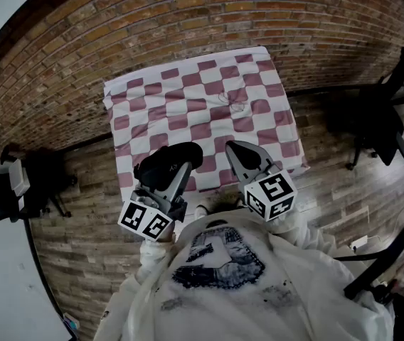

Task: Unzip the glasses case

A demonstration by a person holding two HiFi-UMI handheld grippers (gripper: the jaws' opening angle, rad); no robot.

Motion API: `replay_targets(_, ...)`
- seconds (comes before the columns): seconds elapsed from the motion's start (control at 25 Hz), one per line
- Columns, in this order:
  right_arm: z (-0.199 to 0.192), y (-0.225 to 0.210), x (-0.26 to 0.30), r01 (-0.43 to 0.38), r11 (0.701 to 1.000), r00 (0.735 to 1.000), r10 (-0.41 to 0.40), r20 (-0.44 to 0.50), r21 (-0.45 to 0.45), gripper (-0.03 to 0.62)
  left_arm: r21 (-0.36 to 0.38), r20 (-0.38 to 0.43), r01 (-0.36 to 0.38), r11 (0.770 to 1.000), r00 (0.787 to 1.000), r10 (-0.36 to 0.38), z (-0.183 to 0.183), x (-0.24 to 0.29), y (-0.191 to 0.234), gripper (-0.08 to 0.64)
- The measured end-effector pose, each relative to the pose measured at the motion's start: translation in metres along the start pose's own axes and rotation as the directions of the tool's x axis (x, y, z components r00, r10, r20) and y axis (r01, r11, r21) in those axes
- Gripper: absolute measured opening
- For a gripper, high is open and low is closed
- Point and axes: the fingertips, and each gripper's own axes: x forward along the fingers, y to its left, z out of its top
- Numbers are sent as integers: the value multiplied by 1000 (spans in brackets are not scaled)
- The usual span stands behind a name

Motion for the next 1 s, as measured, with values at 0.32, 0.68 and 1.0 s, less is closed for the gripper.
replay_targets(0.32, -5, -25, -10, -36, 999, 999, 36, -13, 12, 14, -6, 0, -50, 999, 999, 50, -14, 16, -14, 279)
replay_targets(0.68, 7, -32, -34, -144, 984, 989, 146, 7, -101, 14, -89, 61, -92, 992, 993, 97, -15, 34, -36, 280)
replay_targets(1.0, 65, 14, -56, -250, 920, 945, 299, 130, -303, 15, -290, 237, -3, 957, 969, 75, 30, 33, -39, 281)
